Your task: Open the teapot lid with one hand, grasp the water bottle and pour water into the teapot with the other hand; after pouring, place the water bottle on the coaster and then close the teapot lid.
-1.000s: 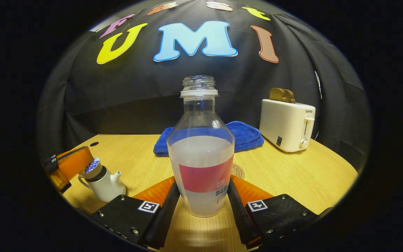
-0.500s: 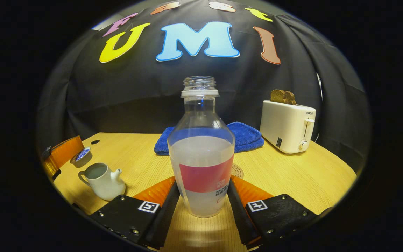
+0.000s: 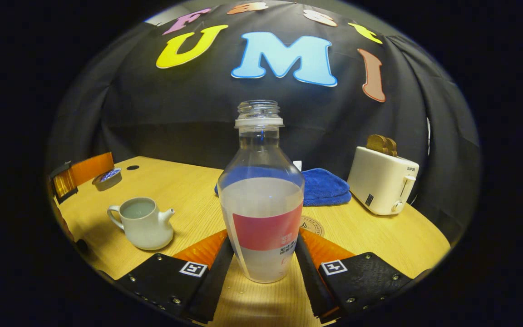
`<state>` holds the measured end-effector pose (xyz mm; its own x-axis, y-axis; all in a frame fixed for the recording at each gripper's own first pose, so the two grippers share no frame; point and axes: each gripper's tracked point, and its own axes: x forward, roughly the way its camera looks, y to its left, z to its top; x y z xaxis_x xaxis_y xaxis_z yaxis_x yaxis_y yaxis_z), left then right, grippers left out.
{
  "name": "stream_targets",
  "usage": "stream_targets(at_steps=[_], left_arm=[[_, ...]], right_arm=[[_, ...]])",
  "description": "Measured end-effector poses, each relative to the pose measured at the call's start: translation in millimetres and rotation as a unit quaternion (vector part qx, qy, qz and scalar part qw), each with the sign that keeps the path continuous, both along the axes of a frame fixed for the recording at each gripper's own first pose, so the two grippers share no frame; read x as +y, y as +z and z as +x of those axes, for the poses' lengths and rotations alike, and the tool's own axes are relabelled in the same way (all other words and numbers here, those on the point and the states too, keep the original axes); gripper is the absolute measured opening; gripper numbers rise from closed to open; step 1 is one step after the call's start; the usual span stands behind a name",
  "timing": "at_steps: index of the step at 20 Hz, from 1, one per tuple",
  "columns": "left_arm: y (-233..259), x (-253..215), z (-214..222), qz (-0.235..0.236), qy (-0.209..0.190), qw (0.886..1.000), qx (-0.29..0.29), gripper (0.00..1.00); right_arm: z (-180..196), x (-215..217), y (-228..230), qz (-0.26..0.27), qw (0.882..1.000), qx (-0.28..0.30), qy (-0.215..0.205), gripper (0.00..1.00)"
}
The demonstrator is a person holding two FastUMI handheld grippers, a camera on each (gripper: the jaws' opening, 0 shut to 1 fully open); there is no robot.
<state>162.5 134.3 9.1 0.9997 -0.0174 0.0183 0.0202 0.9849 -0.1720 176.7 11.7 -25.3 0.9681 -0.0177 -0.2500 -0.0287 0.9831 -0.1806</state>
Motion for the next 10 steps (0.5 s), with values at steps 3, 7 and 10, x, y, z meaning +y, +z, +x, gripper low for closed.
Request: stream_targets(at_steps=[3, 7, 10], left_arm=[[-4.8, 3.9, 2.3, -0.019, -0.006, 1.0, 0.005, 0.17], [-6.4, 9.3, 4.1, -0.031, -0.013, 0.999, 0.005, 0.13], [-1.3, 14.7, 3.9, -0.048, -0.017, 0.999, -0.001, 0.16]], right_arm=[[-0.8, 9.2, 1.0, -0.07, 0.998, -0.004, 0.004, 0.76], [-0.3, 13.0, 0.6, -0.171, 0.985, 0.003, 0.007, 0.76], [1.7, 7.3, -0.2, -0.245, 0.97, 0.01, 0.006, 0.76]])
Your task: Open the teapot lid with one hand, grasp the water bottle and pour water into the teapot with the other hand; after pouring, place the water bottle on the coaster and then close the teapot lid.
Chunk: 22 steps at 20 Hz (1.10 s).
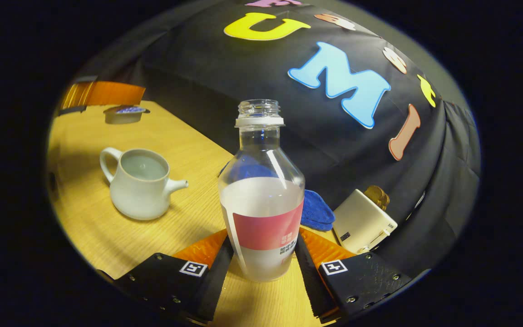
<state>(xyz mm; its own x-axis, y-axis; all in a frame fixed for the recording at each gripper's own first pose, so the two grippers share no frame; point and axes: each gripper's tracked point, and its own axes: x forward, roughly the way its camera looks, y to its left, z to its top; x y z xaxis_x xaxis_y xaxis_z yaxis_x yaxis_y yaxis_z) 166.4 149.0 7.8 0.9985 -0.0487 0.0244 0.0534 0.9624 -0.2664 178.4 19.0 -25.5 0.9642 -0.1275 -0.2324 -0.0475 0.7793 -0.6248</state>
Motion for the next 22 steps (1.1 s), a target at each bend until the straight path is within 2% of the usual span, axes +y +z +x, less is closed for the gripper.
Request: stream_targets(at_steps=[4, 6, 9, 10, 14, 16, 17, 22], left_arm=[[-0.5, 14.8, 0.3, -0.025, 0.005, 1.0, -0.001, 0.16], [-2.9, 21.5, -1.5, -0.032, 0.009, 0.999, 0.0, 0.15], [-5.8, 28.0, 0.2, -0.03, 0.017, 0.999, 0.002, 0.13], [-5.7, 29.1, 1.0, -0.031, 0.017, 0.999, 0.003, 0.16], [-8.9, 31.0, 1.8, -0.038, 0.016, 0.999, 0.005, 0.16], [-7.7, 33.8, 1.9, -0.041, 0.017, 0.999, 0.003, 0.13], [-8.3, 35.5, 1.2, -0.042, 0.019, 0.999, 0.003, 0.16], [-11.9, 39.0, 2.1, -0.055, 0.02, 0.998, 0.006, 0.16]], right_arm=[[2.0, 1.6, 1.6, -0.072, 0.997, 0.001, 0.013, 0.76], [4.1, 3.4, 6.3, -0.124, 0.992, -0.005, 0.02, 0.76], [8.0, 5.7, 13.7, -0.194, 0.981, -0.015, 0.028, 0.76], [8.3, 6.6, 15.5, -0.21, 0.977, -0.017, 0.029, 0.76], [15.3, 7.9, 22.3, -0.26, 0.965, -0.021, 0.038, 0.76], [17.4, 6.1, 26.1, -0.29, 0.956, -0.023, 0.039, 0.76], [19.6, 4.3, 27.7, -0.306, 0.951, -0.023, 0.04, 0.76], [22.7, 1.1, 33.1, -0.374, 0.925, -0.029, 0.052, 0.76]])
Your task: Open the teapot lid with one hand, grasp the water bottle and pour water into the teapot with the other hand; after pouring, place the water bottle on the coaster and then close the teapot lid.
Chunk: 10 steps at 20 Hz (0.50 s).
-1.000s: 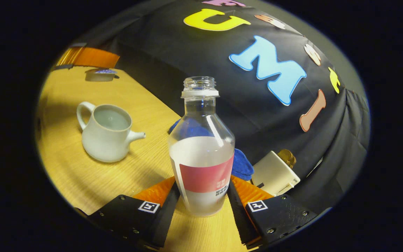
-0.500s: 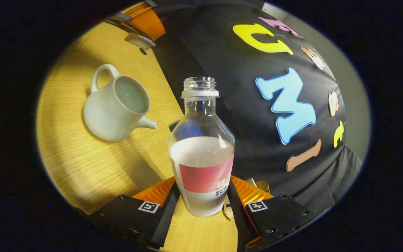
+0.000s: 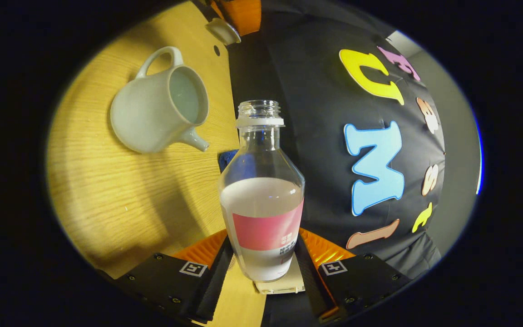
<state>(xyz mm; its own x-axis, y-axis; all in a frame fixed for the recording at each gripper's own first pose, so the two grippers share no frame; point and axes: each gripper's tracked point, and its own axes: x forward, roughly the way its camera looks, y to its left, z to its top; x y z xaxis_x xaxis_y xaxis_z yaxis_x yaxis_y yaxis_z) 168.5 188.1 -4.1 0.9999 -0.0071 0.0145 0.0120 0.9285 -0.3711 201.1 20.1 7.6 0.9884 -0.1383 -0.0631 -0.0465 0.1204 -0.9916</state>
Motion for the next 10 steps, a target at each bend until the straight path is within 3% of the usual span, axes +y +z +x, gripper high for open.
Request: stream_targets(at_steps=[10], left_arm=[[-1.2, 5.3, 1.4, -0.007, 0.003, 1.0, 0.002, 0.16]], right_arm=[[-0.8, 5.6, 7.0, -0.093, 0.995, -0.01, 0.019, 0.76]])
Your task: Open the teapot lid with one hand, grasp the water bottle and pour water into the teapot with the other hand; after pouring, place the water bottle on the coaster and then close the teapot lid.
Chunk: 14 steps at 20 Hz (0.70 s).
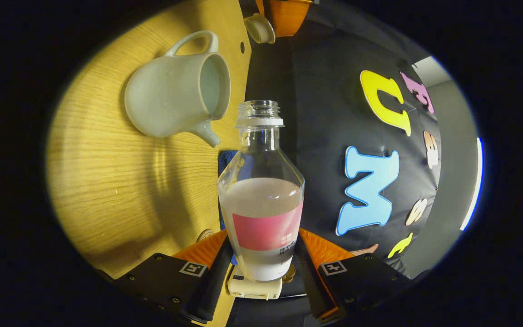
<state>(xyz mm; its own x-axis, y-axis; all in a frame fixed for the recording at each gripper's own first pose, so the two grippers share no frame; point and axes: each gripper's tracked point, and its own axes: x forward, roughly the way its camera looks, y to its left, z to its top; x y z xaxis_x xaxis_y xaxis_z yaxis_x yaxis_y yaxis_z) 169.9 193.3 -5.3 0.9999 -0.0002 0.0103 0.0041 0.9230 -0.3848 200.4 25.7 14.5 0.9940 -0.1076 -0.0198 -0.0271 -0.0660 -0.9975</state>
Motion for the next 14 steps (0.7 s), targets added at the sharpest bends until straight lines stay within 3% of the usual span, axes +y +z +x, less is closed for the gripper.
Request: stream_targets(at_steps=[3, 14], left_arm=[[-1.1, -2.3, 0.0, 0.0, -0.002, 1.0, 0.0, 0.13], [-5.7, 9.6, 0.3, -0.02, 0.006, 1.0, 0.004, 0.16]], right_arm=[[2.5, 3.3, 4.9, -0.03, 0.999, -0.005, 0.008, 0.76], [7.5, 11.7, 28.3, -0.123, 0.992, -0.028, 0.031, 0.76]])
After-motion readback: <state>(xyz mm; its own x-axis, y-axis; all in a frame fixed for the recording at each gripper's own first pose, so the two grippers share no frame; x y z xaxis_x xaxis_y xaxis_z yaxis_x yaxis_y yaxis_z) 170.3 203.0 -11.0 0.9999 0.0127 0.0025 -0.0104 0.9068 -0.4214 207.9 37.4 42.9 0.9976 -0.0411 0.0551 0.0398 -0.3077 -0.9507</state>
